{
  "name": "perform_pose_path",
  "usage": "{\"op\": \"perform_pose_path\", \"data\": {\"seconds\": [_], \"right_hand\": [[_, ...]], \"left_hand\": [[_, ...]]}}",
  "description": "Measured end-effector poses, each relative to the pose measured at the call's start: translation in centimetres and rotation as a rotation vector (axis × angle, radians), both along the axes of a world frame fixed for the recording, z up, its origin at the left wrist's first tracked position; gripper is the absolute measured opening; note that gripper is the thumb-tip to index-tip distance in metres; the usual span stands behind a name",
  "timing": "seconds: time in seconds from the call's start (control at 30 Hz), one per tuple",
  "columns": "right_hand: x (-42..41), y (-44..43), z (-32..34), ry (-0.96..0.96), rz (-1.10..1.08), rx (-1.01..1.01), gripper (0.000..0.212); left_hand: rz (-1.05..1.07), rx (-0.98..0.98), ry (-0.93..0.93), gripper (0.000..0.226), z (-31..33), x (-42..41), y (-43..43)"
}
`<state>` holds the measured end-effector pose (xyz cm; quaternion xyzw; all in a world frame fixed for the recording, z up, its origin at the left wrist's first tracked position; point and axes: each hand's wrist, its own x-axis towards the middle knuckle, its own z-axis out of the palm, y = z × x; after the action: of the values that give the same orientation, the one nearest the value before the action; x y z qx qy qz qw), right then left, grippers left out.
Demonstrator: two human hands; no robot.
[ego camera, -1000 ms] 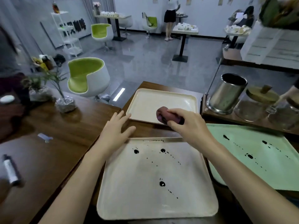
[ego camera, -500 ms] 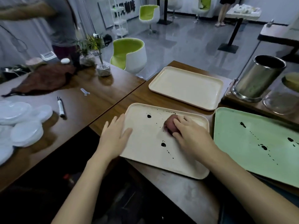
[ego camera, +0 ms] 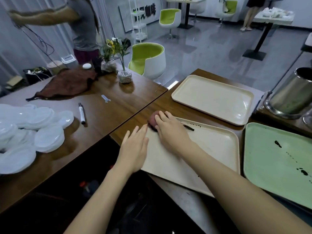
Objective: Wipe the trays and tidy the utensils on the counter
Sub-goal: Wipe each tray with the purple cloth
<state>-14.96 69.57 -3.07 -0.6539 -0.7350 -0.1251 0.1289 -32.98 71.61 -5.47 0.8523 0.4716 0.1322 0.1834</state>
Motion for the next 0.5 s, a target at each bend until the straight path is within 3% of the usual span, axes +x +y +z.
{"op": "perform_pose_path", "data": {"seconds": [0.27, 0.5], "right_hand": [[1.1, -0.8, 0.0, 0.134, -0.082, -0.120, 0.027], [7.3, -7.3, 0.2, 0.191, -0.203, -0.140, 0.025]], "left_hand": [[0.028, 0.028, 0.001, 0.060, -0.4, -0.3, 0.2], [0.068, 0.022, -0.026, 0.065, -0.2, 0.0, -0.1]]}}
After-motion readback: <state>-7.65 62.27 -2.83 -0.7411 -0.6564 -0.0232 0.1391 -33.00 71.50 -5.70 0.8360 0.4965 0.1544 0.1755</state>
